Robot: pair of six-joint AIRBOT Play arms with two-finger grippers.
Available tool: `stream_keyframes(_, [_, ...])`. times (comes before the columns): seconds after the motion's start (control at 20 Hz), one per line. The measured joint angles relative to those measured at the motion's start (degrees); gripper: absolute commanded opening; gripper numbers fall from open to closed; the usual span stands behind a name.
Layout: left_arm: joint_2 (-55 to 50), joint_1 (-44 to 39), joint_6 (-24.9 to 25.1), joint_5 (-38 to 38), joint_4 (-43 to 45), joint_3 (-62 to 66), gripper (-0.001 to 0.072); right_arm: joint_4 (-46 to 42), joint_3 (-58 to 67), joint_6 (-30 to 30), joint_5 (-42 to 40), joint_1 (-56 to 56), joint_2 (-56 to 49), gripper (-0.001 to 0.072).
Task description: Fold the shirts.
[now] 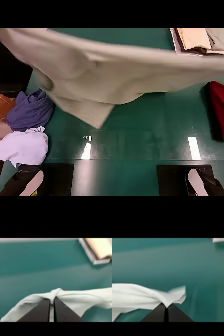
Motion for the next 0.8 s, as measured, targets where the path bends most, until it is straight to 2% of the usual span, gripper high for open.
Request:
stream_keyframes(0.2, [0.52,0.02,-2.6,-0.68,0.02,17.44,0.0027,-3.96,25.59,3.52,6.43,0.0,-5.97,0.0016])
stream_keyframes(0.4, [0.33,0.0,-4.24,-0.42,0.44,22.93,0.0027,-5.11,38.34,6.67,10.99,0.0,-11.76,0.0015])
stream_keyframes(0.55, [-0.68,0.0,-5.07,-0.7,1.01,16.85,0.0027,-5.46,34.86,7.56,12.15,0.0,-14.47,0.0015])
stream_keyframes(0.8, [-8.7,-0.04,-4.37,-3.85,1.46,-1.95,0.0028,-8.81,16.98,6.97,11.58,3.85,-21.81,0.0015])
